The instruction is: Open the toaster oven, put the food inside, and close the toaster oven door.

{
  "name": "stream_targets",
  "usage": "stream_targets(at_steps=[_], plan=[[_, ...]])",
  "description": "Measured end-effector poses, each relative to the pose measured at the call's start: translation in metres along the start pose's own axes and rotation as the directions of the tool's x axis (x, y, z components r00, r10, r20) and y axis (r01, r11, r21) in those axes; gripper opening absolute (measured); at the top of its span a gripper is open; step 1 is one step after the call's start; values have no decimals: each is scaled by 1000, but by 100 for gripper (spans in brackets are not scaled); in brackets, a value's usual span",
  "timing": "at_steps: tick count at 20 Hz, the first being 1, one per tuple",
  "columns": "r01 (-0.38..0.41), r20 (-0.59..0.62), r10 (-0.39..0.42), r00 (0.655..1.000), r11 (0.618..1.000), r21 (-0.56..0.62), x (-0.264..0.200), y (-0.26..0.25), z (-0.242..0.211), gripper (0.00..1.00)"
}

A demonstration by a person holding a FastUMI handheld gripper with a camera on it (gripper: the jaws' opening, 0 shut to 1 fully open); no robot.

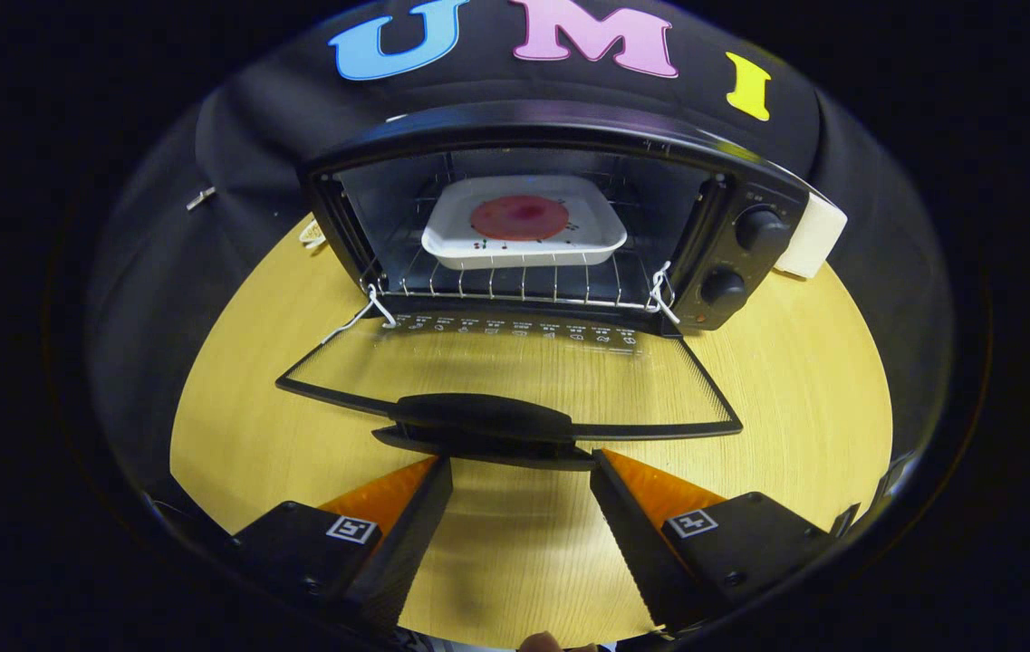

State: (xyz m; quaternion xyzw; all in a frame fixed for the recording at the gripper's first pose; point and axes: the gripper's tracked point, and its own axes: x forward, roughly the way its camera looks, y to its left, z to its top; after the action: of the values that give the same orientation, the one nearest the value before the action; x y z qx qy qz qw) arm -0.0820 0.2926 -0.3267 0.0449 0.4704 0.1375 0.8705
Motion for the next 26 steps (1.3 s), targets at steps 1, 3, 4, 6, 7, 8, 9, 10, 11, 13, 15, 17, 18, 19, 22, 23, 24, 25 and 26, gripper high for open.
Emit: stream_targets(at_steps=[1,3,4,6,7,8,9,10,11,13,15,17,18,19,22,23,24,25,26], plan=[[-5,17,5,1000,1000,8,-4,0,3,100],[-15,51,13,999,1000,27,-11,1,11,100],[-19,68,17,998,999,34,-15,1,15,100],[-23,112,20,993,999,30,-24,2,28,100],[-21,135,18,991,999,23,-27,2,34,100],[-20,155,16,988,1000,20,-28,2,41,100],[-19,167,14,986,1000,23,-31,1,47,100],[-22,175,16,984,999,30,-34,3,53,100],[-17,186,10,982,999,37,-35,1,59,99],[-12,216,3,976,999,43,-40,-3,77,99],[-21,268,8,963,999,45,-50,-1,93,99],[-24,319,11,948,999,37,-57,-6,114,99],[-26,337,13,941,999,32,-60,-7,119,99],[-28,351,17,936,999,26,-67,-7,122,99],[-35,380,32,924,999,3,-86,-13,126,99],[-38,393,37,919,999,-5,-93,-16,127,99],[-40,407,41,913,999,-12,-102,-21,130,99],[-43,422,46,905,999,-17,-111,-26,133,99],[-44,438,47,898,999,-18,-121,-33,136,99]])
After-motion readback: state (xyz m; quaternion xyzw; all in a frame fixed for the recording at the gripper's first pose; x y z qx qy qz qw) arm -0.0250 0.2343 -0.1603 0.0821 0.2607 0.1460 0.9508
